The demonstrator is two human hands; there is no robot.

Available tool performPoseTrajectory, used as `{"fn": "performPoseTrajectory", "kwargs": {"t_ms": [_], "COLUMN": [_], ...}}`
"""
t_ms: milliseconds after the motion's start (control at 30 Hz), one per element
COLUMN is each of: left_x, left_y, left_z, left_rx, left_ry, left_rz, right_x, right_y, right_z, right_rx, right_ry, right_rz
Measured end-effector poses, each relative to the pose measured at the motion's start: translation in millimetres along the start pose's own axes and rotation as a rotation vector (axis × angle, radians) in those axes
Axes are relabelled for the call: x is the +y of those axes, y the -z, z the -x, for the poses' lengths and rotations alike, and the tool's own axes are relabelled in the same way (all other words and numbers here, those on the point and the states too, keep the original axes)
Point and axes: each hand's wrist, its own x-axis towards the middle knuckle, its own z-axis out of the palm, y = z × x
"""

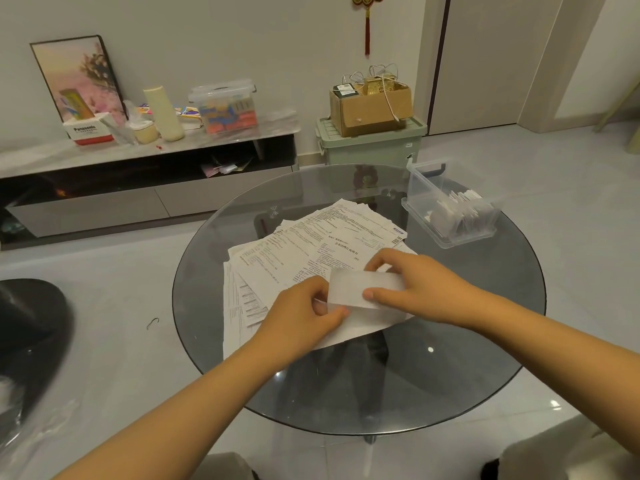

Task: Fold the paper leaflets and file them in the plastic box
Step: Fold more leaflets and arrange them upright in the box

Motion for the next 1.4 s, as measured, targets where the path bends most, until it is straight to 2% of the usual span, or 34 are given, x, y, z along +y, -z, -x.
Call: {"fn": "performPoseTrajectory", "kwargs": {"t_ms": [200, 433, 667, 800, 933, 1033, 1133, 1400], "left_x": [2, 0, 1, 2, 2, -2, -6, 0], "left_y": [-8, -13, -10, -7, -3, -3, -3, 1], "left_z": [-8, -13, -15, -13, -11, -11, -13, -18], "left_rx": [0.052, -0.014, -0.057, -0.022, 0.0, -0.104, -0.17, -0.153], "left_ry": [0.025, 0.017, 0.063, 0.071, -0.114, -0.252, -0.291, -0.356], "left_rz": [-0.018, -0.098, -0.094, -0.125, -0.24, -0.358, -0.418, -0.516], "right_x": [4, 10, 18, 17, 12, 8, 9, 7], "right_y": [-7, -24, -19, -8, -8, -12, -15, -12], "right_z": [-7, -5, -8, -7, -2, 0, 0, 0], "right_rx": [0.184, 0.02, -0.047, -0.037, 0.063, -0.016, -0.108, -0.074], "right_ry": [-0.038, -0.065, -0.152, -0.17, -0.06, 0.061, 0.091, 0.144], "right_rz": [-0.028, 0.026, 0.125, 0.206, 0.243, 0.304, 0.311, 0.412]}}
